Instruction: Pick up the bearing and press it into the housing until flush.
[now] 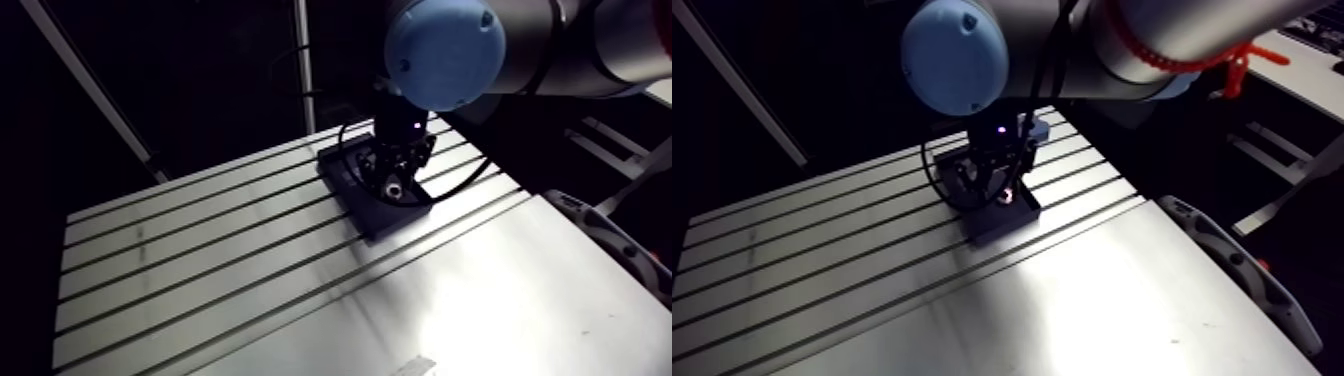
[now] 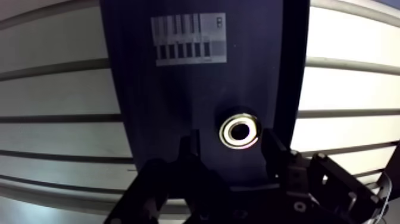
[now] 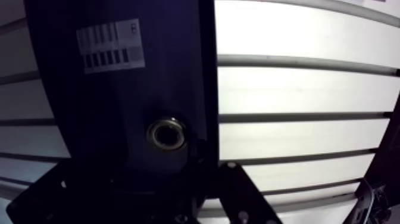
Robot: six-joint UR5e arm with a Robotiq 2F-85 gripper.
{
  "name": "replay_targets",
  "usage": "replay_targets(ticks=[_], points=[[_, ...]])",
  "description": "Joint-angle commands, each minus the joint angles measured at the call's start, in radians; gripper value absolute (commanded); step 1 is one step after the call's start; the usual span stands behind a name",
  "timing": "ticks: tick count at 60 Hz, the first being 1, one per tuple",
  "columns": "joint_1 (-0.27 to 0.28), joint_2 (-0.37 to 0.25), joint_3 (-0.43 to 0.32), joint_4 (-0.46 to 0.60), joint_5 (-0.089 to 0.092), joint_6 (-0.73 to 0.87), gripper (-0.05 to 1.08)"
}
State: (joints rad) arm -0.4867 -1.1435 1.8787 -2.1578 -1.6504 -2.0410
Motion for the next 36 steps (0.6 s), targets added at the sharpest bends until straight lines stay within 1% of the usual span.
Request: replay_targets(ticks=[1, 8, 15, 36], points=[[0.0, 0.003, -0.003, 0.0, -0.006, 0.0, 0.37], [0.0, 0.003, -0.005, 0.0, -0.006, -0.002, 0.37], [0.0, 0.005, -0.005, 0.0, -0.01, -0.002, 0.37], [0.001, 0.02, -0.009, 0.0, -0.01, 0.0, 0.37]])
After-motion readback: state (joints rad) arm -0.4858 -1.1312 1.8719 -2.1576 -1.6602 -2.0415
